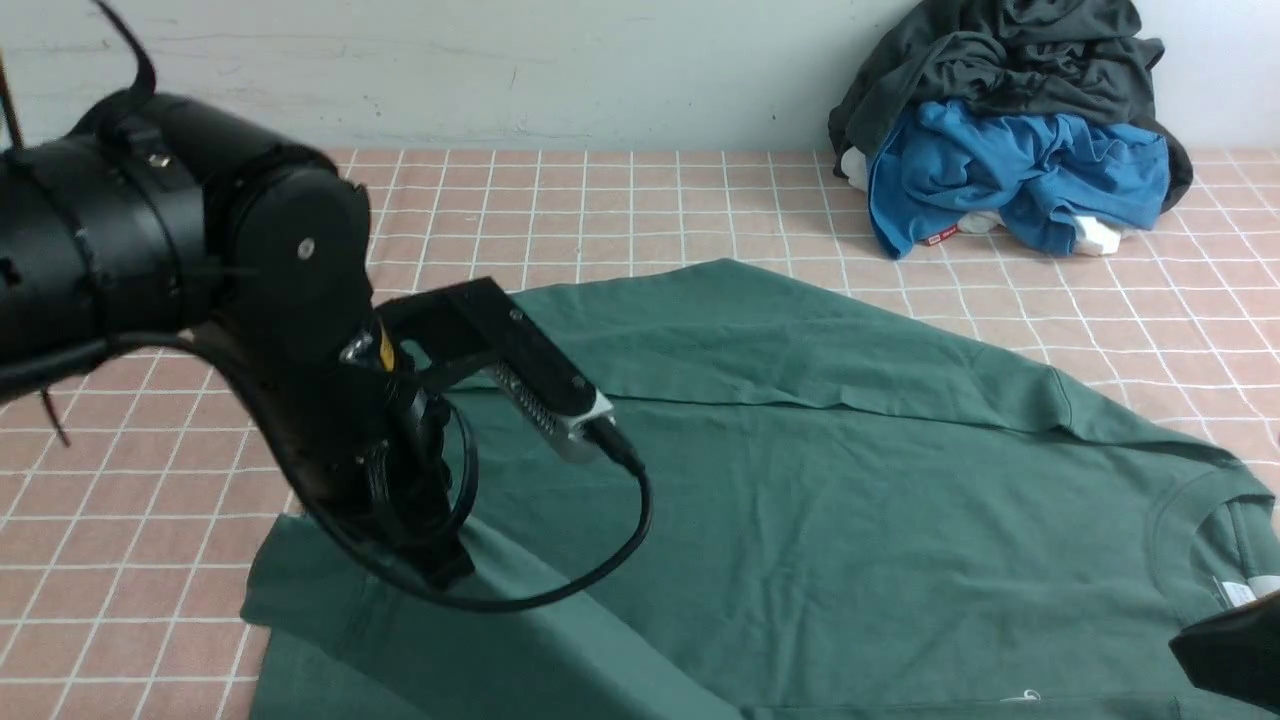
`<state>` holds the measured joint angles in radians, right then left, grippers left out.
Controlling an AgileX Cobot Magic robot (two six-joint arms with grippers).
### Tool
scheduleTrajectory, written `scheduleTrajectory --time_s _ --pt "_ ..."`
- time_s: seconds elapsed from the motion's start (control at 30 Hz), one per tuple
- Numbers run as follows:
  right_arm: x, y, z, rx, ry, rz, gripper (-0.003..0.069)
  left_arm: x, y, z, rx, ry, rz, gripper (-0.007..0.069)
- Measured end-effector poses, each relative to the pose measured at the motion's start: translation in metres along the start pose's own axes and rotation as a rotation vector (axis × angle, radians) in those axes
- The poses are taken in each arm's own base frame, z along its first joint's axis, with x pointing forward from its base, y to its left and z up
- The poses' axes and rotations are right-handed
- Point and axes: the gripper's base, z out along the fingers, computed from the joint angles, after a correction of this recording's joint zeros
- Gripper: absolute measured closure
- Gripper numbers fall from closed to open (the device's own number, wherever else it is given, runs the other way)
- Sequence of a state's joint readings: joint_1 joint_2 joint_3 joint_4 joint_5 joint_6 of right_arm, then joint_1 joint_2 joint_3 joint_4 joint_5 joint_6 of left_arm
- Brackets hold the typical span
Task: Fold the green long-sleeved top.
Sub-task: Use the left arm to drag and place the cuff at the centered position on the left edge of the fabric
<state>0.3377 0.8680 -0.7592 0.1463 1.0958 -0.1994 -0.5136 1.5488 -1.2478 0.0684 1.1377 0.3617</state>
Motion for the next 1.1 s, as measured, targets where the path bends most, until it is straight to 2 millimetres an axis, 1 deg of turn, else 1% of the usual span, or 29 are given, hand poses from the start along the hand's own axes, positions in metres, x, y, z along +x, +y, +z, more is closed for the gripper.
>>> scheduleTrajectory --time_s 0.13,0.2,0.27,0.3,0.37,0.47,0.53,0.6,0.63,0.73,0.8,0.83,0.87,0.93,1.0,1.03,1.1 --pt "0.0 -0.002 0.0 0.024 0.004 0.005 0.0673 -0.024 0.013 -0.009 -0.025 0.006 0.005 0.0618" --pt "0.001 -0.004 0.0 0.04 0.006 0.013 0.0673 -0.037 0.019 -0.015 -0.04 -0.025 0.002 0.0618" --pt "0.001 -0.005 0.0 0.053 0.008 0.018 0.0673 -0.043 0.022 -0.02 -0.05 -0.05 0.0 0.0618" --pt "0.001 -0.006 0.0 0.069 0.01 0.025 0.0673 -0.048 0.024 -0.028 -0.06 -0.075 -0.003 0.0618" --pt "0.001 -0.009 0.0 0.097 0.014 0.035 0.0673 -0.053 0.027 -0.039 -0.075 -0.108 -0.004 0.0618" --pt "0.001 -0.013 0.001 0.137 0.025 0.058 0.0673 -0.056 0.031 -0.048 -0.09 -0.136 -0.011 0.0618" --pt "-0.001 -0.017 0.006 0.17 0.052 0.076 0.0673 -0.054 0.037 -0.048 -0.092 -0.137 -0.03 0.0618" --pt "-0.003 -0.019 0.012 0.187 0.077 0.09 0.0673 -0.054 0.042 -0.043 -0.085 -0.122 -0.045 0.0618" --pt "-0.004 -0.021 0.016 0.192 0.091 0.096 0.0673 -0.054 0.047 -0.037 -0.076 -0.109 -0.058 0.0618" --pt "-0.009 -0.023 0.032 0.192 0.141 0.107 0.0673 -0.056 0.059 -0.009 -0.029 -0.055 -0.098 0.0618" --pt "-0.012 -0.024 0.04 0.186 0.158 0.109 0.0673 -0.058 0.066 0.01 -0.002 -0.021 -0.1 0.0618" --pt "-0.012 -0.024 0.041 0.185 0.161 0.11 0.0673 -0.058 0.067 0.013 0.001 -0.018 -0.098 0.0618" --pt "-0.014 -0.025 0.046 0.18 0.168 0.112 0.0673 -0.06 0.07 0.023 0.011 -0.001 -0.098 0.0618" --pt "-0.016 -0.025 0.054 0.173 0.187 0.115 0.0673 -0.063 0.077 0.051 0.026 0.033 -0.103 0.0618" --pt "-0.017 -0.026 0.057 0.172 0.19 0.114 0.0673 -0.064 0.079 0.064 0.028 0.051 -0.101 0.0618" --pt "-0.017 -0.026 0.058 0.172 0.192 0.114 0.0673 -0.064 0.08 0.067 0.028 0.056 -0.1 0.0618" --pt "-0.018 -0.026 0.06 0.171 0.19 0.114 0.0673 -0.065 0.083 0.082 0.029 0.08 -0.099 0.0616"
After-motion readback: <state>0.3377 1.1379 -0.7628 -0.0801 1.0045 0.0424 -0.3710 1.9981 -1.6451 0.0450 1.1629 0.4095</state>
